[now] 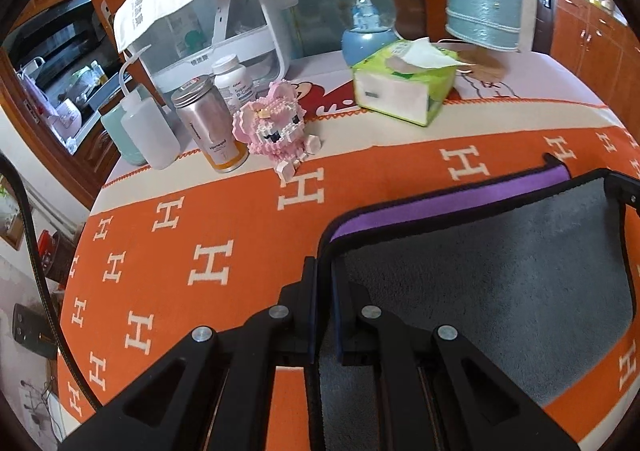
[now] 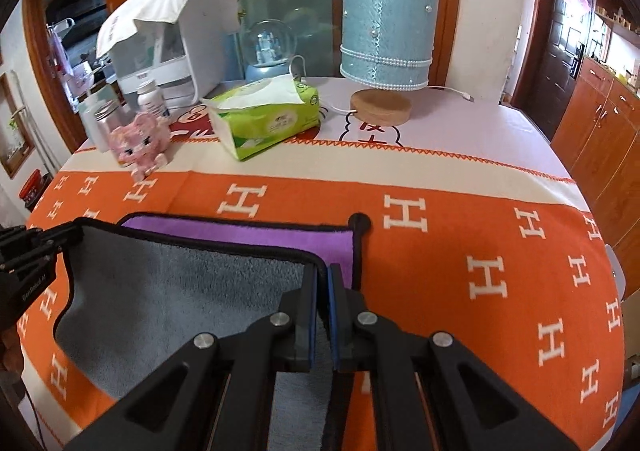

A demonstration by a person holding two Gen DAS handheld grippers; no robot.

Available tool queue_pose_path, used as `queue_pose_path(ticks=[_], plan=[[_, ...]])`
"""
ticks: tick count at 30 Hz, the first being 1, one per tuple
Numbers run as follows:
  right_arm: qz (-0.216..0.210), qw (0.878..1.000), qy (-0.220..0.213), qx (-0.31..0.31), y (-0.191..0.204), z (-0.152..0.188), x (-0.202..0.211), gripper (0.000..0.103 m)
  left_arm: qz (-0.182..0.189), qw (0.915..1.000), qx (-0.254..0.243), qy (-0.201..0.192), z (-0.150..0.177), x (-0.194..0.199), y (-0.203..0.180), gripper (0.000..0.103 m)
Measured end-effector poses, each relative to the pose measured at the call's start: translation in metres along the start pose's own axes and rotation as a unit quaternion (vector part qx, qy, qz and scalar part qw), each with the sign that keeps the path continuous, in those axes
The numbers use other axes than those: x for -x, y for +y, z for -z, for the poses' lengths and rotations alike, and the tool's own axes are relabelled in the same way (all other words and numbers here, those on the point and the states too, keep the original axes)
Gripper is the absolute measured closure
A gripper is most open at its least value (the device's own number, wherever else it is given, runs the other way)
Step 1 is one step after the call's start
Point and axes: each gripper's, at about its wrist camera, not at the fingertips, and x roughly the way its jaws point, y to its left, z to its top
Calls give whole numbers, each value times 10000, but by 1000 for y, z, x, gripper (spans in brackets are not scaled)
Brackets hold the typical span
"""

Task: Fold towel

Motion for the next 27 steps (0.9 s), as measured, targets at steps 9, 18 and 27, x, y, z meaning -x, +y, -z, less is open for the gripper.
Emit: queue_pose_path(ticks=[9, 18, 27], plan=[[222, 9997, 112, 39, 1, -13, -31, 98, -198, 9996, 106, 161, -15, -28, -6, 98], [367, 9987, 357, 37, 1, -16, -57, 98, -350, 9985, 149, 391, -21, -55, -14, 98], [470, 9977, 488, 10, -1, -14, -72, 98, -396, 9978, 229, 471, -24, -66, -15, 97]])
